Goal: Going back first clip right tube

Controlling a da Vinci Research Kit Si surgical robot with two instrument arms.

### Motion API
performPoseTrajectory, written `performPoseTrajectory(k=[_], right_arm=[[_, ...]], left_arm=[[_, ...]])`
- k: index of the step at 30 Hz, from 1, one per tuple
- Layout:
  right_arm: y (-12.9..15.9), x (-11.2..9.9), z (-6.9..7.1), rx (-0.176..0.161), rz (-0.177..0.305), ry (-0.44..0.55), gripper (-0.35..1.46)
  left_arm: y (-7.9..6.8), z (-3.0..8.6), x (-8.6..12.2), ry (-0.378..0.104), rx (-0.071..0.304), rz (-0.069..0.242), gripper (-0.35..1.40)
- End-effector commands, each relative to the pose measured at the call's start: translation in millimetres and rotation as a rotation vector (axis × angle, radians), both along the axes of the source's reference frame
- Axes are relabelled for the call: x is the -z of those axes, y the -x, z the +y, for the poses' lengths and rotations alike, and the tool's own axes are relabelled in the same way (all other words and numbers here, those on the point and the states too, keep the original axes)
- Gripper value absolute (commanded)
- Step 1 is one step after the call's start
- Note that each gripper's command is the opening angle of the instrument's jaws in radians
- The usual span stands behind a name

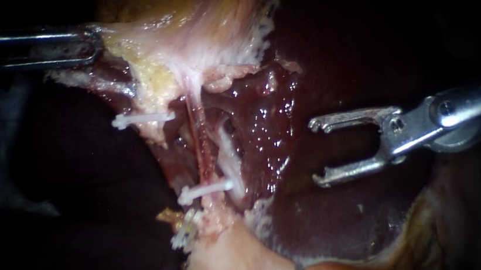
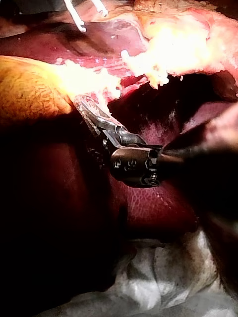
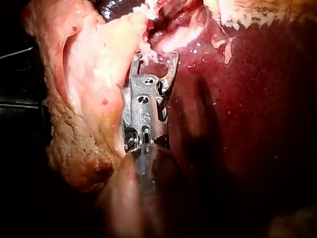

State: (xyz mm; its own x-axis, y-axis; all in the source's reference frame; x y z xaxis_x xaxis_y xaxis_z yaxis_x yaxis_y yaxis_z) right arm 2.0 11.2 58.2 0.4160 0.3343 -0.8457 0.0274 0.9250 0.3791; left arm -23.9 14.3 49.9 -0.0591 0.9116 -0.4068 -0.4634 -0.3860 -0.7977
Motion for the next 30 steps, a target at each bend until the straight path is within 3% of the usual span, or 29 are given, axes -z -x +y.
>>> performPoseTrajectory(k=[1,8,19,30], right_arm=[[0.0,0.0,0.0,0.001,0.0,-0.001,0.5],[0.0,0.0,-0.1,0.001,0.001,-0.001,0.5],[0.0,0.1,-0.1,0.004,0.002,-0.002,0.5],[0.0,0.2,-0.2,0.004,0.003,-0.002,0.5]], left_arm=[[0.0,0.0,0.0,0.0,0.0,0.0,-0.35],[0.7,-0.1,-0.4,0.003,0.003,-0.001,-0.35],[3.7,-1.4,-2.5,0.001,-0.026,-0.001,-0.35],[4.1,-1.4,-2.8,0.0,-0.029,0.001,-0.35]])
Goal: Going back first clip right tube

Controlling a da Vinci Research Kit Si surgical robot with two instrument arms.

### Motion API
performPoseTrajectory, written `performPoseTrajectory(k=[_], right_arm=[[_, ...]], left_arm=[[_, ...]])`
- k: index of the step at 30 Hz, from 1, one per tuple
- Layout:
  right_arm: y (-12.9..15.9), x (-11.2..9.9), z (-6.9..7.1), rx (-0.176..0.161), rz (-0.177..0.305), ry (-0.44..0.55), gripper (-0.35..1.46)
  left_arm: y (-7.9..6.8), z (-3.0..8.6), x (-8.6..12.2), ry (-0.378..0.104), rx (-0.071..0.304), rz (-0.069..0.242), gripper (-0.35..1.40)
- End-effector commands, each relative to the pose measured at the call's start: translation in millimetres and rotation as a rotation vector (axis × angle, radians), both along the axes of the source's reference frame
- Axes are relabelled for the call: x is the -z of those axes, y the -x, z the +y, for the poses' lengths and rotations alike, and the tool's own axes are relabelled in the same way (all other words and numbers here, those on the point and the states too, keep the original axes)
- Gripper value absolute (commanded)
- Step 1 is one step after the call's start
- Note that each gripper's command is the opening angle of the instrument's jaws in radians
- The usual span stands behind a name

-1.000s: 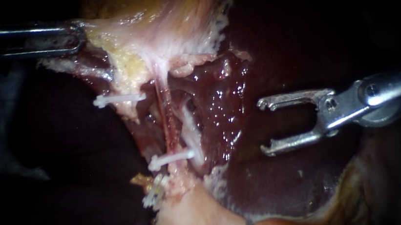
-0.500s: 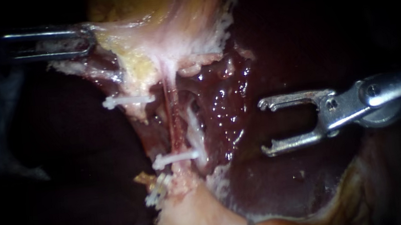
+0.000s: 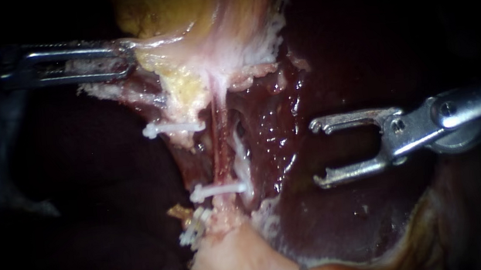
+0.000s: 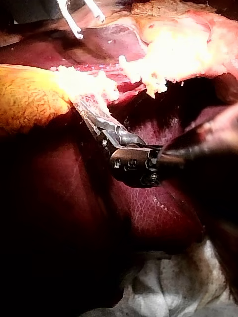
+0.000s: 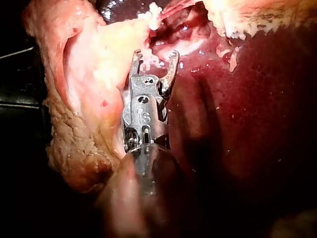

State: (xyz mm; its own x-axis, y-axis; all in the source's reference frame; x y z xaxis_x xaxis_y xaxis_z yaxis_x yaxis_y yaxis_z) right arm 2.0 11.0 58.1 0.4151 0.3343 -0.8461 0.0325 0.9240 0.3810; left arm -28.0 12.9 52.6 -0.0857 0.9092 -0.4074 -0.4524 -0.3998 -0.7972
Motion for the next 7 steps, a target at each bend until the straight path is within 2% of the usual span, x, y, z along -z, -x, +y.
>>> performPoseTrajectory(k=[1,7], right_arm=[[0.0,0.1,0.0,0.0,0.0,0.0,0.5],[0.0,0.1,0.0,0.002,0.001,0.005,0.5]], left_arm=[[0.0,0.0,0.0,0.0,0.0,0.0,-0.35],[0.0,0.0,0.0,-0.001,0.0,0.0,-0.35]])
